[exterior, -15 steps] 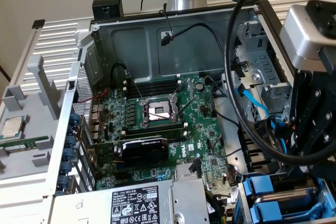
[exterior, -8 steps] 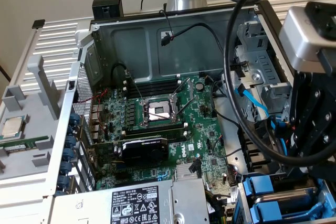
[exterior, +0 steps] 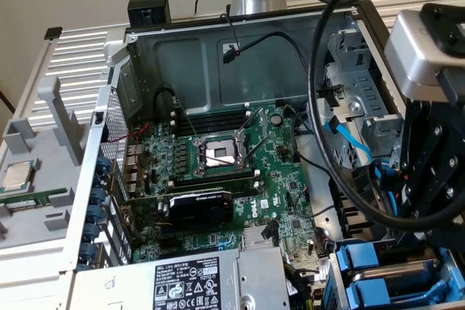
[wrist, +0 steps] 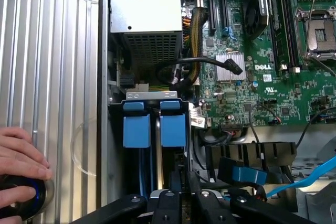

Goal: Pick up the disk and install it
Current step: 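Insert the first disk wire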

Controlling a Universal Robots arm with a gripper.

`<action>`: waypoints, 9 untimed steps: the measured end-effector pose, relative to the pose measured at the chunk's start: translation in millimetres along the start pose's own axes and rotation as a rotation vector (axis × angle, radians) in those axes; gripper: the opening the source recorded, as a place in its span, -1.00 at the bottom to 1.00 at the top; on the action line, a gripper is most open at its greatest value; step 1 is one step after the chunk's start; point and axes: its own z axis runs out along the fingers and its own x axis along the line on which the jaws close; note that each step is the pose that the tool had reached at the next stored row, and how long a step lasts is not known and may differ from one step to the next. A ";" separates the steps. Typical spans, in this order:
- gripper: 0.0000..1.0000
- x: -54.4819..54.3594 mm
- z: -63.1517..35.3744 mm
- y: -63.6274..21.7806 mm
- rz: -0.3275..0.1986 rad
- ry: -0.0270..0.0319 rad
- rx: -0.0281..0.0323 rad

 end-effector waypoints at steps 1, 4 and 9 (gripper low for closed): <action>-0.67 0.0 0.0 0.0 0.001 -0.0002 0.0003; -0.67 -0.1 0.1 0.1 0.005 -0.0010 0.0008; -0.67 0.0 0.5 0.1 0.008 -0.0012 0.0009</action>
